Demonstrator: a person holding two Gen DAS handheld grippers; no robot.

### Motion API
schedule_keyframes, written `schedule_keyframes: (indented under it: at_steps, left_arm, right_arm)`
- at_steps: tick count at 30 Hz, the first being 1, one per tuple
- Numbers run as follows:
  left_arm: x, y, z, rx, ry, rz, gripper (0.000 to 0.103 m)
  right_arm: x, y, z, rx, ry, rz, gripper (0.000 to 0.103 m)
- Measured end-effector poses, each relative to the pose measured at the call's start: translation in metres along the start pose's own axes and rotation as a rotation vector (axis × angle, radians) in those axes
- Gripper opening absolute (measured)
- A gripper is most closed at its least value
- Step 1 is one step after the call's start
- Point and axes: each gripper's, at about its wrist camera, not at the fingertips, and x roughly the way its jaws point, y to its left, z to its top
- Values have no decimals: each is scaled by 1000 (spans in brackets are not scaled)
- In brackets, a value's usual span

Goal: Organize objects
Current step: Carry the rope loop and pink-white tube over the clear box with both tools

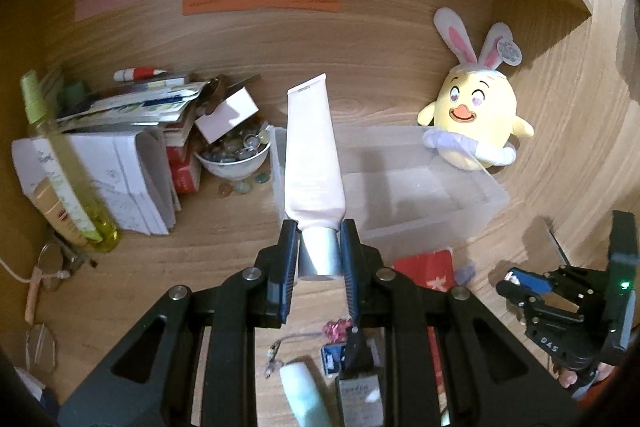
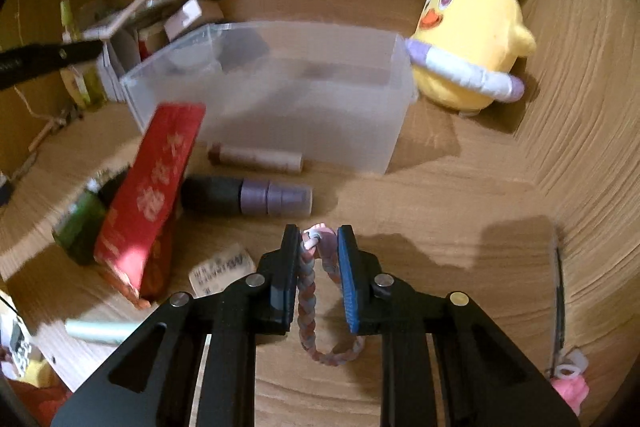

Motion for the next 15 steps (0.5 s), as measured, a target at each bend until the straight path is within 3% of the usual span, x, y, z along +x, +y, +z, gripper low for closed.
schedule_keyframes:
  at_steps: [15]
  left_arm:
    - [27,-14,17,10,27,-21,21]
  right_arm:
    - [-32,-6,72,29,-226,0,17]
